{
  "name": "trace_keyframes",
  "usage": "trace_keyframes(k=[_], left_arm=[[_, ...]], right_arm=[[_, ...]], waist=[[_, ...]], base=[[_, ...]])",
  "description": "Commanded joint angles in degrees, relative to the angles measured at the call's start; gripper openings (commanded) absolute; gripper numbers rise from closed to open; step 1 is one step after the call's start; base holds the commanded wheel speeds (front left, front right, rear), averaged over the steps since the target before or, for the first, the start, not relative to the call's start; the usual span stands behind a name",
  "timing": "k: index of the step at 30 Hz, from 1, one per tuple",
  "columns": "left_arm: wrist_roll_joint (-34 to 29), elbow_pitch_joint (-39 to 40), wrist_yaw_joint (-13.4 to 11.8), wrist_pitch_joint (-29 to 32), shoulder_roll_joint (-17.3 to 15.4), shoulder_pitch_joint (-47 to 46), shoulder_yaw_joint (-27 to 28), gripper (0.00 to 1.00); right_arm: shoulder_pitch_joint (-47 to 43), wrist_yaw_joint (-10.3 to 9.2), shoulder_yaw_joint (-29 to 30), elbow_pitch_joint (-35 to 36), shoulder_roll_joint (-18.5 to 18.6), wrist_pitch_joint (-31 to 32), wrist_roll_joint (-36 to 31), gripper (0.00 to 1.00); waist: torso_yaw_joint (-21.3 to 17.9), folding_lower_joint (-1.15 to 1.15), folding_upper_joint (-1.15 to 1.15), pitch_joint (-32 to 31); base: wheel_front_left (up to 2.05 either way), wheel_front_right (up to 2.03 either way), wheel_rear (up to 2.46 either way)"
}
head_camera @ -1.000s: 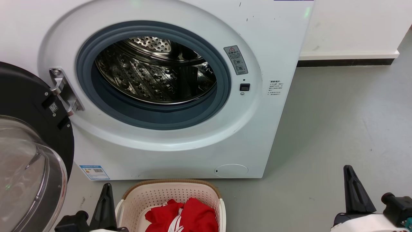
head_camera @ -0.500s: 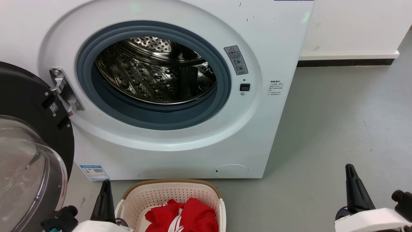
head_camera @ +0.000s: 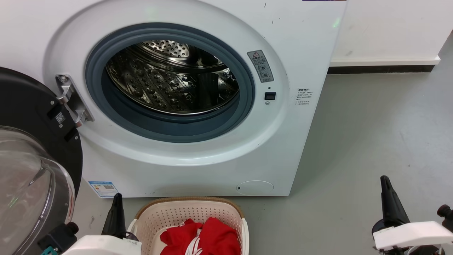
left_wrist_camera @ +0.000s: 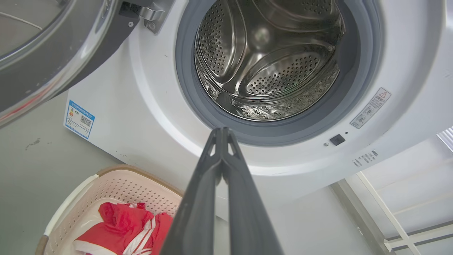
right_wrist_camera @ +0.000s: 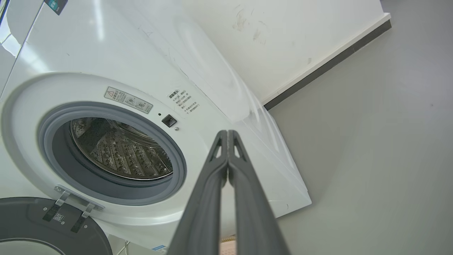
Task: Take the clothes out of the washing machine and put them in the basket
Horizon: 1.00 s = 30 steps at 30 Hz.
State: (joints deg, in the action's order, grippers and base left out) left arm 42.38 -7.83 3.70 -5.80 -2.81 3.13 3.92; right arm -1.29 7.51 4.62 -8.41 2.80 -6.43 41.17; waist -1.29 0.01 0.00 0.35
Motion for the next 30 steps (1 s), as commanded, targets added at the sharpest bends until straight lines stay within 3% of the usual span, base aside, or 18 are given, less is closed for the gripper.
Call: trace_keyframes(k=[1, 30], left_arm=[[1.55, 0.34, 0.35, 0.28, -0.06, -1.36, 0.24, 0.0], [21.87, -2.38, 1.9, 5.39, -0.08, -4.98, 1.31, 0.0]], right_arm=[[1.45, 0.0, 0.11, 0.33, 0.47, 0.44, 1.73, 0.0], [4.27, -0.01, 0.64, -2.11, 0.53, 5.53, 22.72, 0.0]], waist=[[0.02, 0.0, 0.0, 0.0], [0.44, 0.0, 0.0, -0.06]], base=[[0.0, 0.0, 0.0], [0.0, 0.0, 0.0]])
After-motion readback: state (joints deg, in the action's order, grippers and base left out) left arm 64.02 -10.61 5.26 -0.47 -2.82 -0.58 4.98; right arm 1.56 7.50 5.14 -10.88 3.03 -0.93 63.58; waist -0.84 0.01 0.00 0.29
